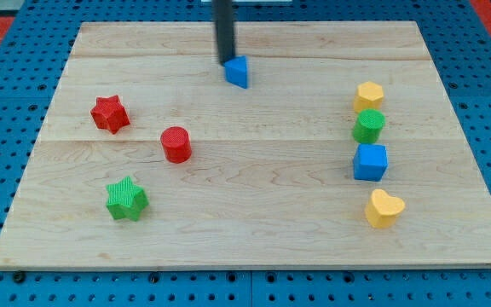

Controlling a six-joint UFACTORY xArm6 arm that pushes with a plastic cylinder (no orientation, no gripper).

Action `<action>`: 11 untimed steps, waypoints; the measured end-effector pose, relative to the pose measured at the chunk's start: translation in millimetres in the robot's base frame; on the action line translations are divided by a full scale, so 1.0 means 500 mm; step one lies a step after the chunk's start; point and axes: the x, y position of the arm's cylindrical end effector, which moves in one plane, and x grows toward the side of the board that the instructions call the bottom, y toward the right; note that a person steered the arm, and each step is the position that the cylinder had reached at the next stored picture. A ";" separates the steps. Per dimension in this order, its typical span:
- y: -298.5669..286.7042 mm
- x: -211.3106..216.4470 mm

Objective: Place the blue triangle above the yellow hexagon in a vertical line

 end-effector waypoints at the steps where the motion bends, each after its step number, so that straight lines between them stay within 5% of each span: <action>1: -0.011 -0.011; 2: -0.171 -0.016; 3: -0.046 0.108; 4: 0.048 0.059; 6: -0.012 -0.047; 8: 0.213 -0.001; 11: -0.019 -0.073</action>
